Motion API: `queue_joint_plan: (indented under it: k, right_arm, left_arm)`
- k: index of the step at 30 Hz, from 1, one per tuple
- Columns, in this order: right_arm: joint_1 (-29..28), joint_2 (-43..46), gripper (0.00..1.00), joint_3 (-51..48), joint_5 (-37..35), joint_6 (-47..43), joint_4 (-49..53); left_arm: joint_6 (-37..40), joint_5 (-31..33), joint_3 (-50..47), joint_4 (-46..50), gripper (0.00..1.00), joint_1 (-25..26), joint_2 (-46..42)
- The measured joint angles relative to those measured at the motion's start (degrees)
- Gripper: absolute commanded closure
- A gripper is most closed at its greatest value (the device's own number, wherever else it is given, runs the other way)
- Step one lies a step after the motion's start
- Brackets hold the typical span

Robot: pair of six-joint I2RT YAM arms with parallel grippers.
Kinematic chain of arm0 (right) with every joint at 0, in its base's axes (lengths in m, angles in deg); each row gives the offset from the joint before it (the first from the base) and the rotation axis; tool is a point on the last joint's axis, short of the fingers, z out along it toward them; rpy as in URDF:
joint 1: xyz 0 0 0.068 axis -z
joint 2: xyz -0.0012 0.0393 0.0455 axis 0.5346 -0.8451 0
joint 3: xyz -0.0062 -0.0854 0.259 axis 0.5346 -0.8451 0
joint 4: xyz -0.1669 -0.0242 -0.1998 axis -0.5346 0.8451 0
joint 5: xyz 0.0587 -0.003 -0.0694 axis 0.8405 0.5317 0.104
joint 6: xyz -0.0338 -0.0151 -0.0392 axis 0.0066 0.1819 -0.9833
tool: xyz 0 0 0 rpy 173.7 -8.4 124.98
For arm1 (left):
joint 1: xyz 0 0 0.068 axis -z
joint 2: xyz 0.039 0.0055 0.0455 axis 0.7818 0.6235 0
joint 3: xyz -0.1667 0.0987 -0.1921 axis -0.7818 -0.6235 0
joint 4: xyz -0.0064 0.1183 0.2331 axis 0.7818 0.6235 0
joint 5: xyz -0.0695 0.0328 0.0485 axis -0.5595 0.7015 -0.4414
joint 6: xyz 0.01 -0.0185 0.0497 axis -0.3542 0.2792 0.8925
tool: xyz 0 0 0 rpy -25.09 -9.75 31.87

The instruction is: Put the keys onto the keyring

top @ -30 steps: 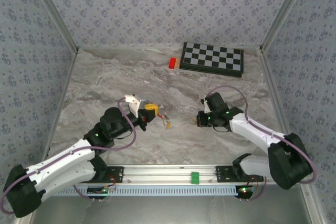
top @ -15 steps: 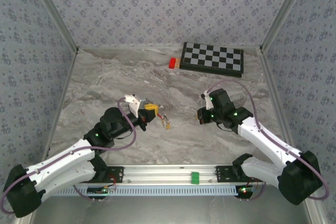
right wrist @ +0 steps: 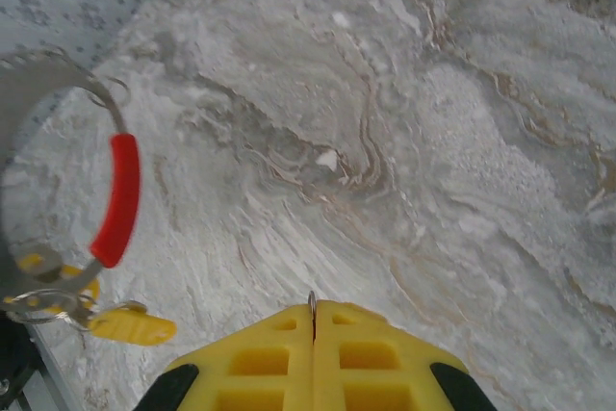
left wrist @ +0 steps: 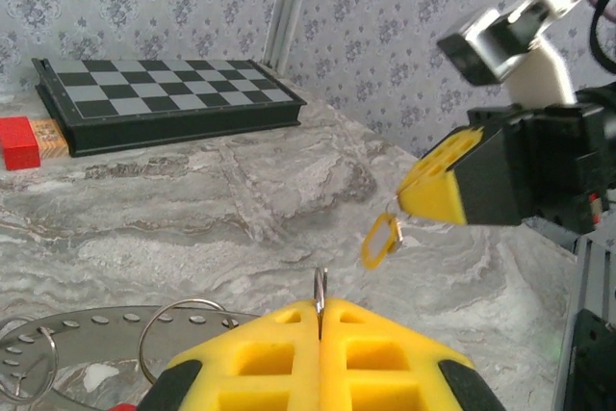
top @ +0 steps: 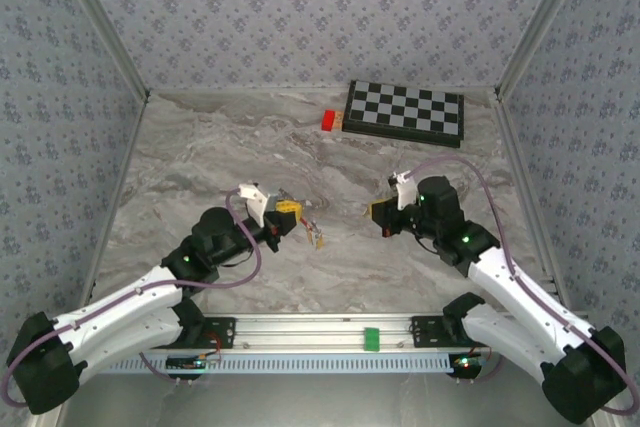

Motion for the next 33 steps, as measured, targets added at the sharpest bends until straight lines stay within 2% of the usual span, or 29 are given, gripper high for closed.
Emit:
queue_joint_plan:
  k: [10,19,27,33]
  right_arm:
    - [-0.9,8.9,1.0,-6.7,4.5,-8.5,-14.4]
    - [-7.5,11.0,1.0,-9.7,4.2,-16.7,-23.9]
    - [-13.8,13.4,1.0,-12.1,-0.7,-23.3,-32.1]
    - [-15.3,14.7,1.0,-12.9,-3.9,-26.7,-33.9]
  left_arm:
    - [2.4,-1.3,-0.4,-3.7,1.0,0.0,0.1]
    - [4.0,-5.2,0.9,-3.7,1.0,0.0,1.1]
    - [3.9,-6.4,3.1,-5.0,1.0,0.0,2.0]
    - [3.9,-7.5,4.0,-4.3,1.0,0.0,2.0]
